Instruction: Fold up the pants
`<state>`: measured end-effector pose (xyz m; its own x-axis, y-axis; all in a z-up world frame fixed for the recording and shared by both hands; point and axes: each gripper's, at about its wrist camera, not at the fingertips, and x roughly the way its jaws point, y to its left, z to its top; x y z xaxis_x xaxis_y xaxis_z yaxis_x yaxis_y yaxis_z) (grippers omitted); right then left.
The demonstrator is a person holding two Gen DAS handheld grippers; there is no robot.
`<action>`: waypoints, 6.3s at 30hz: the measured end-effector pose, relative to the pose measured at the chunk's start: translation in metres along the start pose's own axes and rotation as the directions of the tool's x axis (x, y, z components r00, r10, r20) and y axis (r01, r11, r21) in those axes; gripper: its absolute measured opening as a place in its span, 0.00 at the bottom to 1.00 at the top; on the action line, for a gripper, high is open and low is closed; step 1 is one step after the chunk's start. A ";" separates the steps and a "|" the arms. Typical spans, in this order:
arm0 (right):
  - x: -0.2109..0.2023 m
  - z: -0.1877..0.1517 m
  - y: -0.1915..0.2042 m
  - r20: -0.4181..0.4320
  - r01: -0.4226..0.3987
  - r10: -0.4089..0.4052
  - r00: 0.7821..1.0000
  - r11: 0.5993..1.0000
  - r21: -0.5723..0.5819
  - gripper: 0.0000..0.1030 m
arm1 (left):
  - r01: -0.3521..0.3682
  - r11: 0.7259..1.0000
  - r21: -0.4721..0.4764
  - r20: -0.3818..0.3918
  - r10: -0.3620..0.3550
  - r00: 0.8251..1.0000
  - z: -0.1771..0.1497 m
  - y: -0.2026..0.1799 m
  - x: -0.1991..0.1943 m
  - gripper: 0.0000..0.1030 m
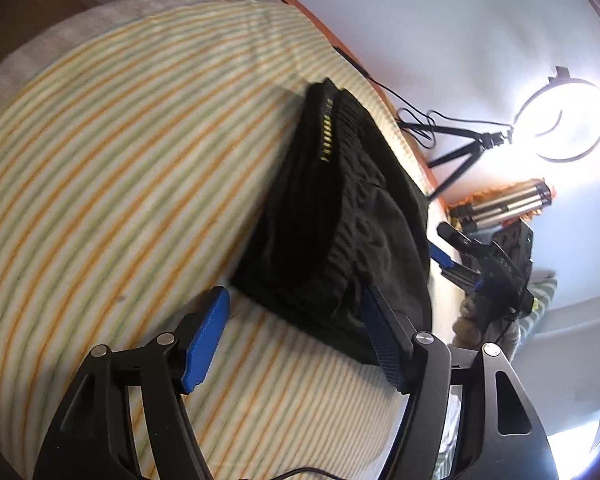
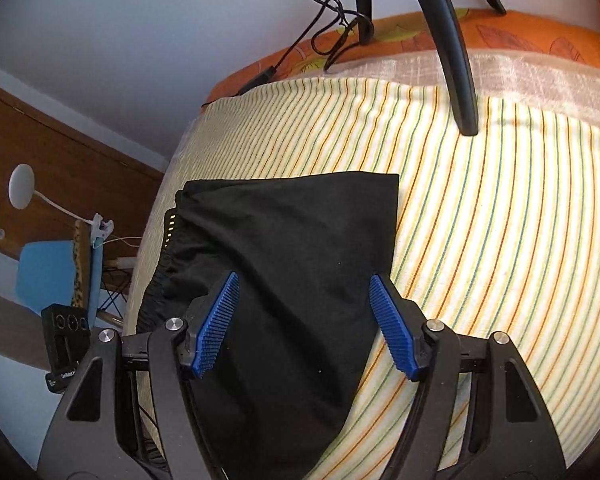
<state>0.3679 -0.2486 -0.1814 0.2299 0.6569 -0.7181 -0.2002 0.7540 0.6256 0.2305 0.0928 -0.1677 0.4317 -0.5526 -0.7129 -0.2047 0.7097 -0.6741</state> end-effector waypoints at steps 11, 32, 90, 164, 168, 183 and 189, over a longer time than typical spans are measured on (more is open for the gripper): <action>0.000 0.005 -0.019 0.034 -0.095 0.093 0.995 0.992 0.086 0.69 | 0.029 1.000 -0.011 0.046 -0.029 0.999 0.007 -0.010 0.011 0.80; -0.008 0.013 -0.029 0.049 -0.021 0.016 0.999 0.995 0.099 0.66 | -0.093 0.992 0.091 0.107 0.083 0.991 0.002 -0.016 0.015 0.29; -0.190 -0.002 0.077 0.330 0.292 -0.196 0.923 0.917 -0.271 0.09 | 0.001 0.898 0.440 0.177 -0.088 0.980 -0.062 -0.172 0.016 0.24; -0.471 -0.131 -0.358 0.510 0.210 -0.340 0.790 0.932 0.295 0.48 | 0.178 0.685 0.706 -0.054 -0.198 0.979 -0.168 -0.467 0.213 0.54; -0.464 -0.140 -0.361 0.533 0.140 -0.294 0.793 0.941 0.309 0.42 | 0.161 0.688 0.708 -0.036 -0.192 0.981 -0.164 -0.461 0.200 0.54; -0.484 -0.175 -0.327 0.444 0.211 -0.506 0.739 0.800 0.561 0.42 | 0.136 0.655 0.744 -0.010 -0.193 0.981 -0.171 -0.462 0.164 0.54; -0.488 -0.181 -0.268 0.475 0.341 -0.561 0.678 0.812 0.473 0.48 | 0.090 0.619 0.780 0.030 -0.180 0.983 -0.165 -0.455 0.135 0.55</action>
<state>0.1367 -0.7716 -0.0539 0.7209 0.0220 -0.6927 0.3665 0.8362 0.4080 0.2367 -0.3768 0.0106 0.4874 -0.6583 -0.5736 0.5976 0.7305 -0.3306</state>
